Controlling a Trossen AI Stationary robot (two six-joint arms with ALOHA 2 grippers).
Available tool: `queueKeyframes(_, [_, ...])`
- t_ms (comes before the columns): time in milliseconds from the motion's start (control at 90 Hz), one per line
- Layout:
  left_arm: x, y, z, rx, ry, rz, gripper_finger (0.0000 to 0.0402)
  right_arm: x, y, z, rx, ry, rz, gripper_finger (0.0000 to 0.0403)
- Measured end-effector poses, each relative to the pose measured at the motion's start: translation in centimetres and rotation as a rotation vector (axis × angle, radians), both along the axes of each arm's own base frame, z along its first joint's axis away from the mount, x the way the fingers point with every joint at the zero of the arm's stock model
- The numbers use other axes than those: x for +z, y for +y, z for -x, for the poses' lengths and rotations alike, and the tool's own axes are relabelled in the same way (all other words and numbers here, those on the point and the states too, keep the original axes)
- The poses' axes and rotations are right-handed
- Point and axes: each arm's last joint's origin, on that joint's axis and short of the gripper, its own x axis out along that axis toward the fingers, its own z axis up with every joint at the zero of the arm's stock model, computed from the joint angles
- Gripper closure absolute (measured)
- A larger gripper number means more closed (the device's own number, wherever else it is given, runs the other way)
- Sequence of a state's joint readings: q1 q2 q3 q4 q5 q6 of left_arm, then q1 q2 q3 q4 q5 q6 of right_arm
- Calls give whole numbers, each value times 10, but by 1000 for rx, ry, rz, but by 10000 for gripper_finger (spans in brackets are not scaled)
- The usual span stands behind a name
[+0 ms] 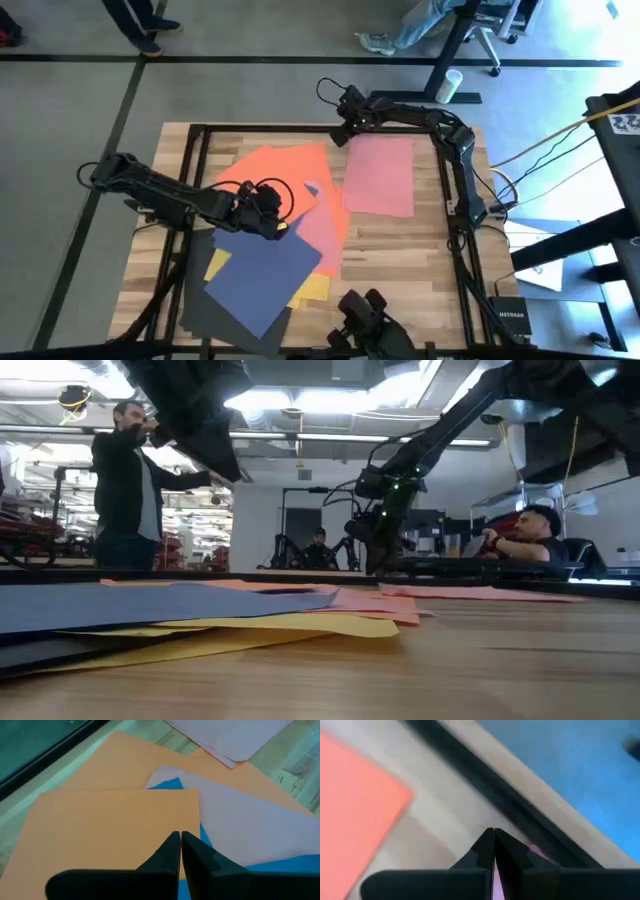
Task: Organize paper
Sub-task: Stack the pink paper on top of the pink paper
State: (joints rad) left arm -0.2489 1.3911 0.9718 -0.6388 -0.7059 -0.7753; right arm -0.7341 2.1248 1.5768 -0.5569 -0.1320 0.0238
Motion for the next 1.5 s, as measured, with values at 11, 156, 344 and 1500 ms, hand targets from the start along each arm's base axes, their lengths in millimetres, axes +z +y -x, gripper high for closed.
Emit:
queueKeyframes(11, [0,0,0,0,0,0,402,1,2,0,21,-3,-6,403])
queueKeyframes(156, [0,0,0,-1,1,0,402,5,39,-9,282,74,-90,403])
queueKeyframes(344, [0,0,0,-1,0,0,402,-16,85,-23,421,249,-36,403])
queueKeyframes(1500, [0,-7,2,-22,-2,20,402,-32,121,-17,496,340,-68,403])
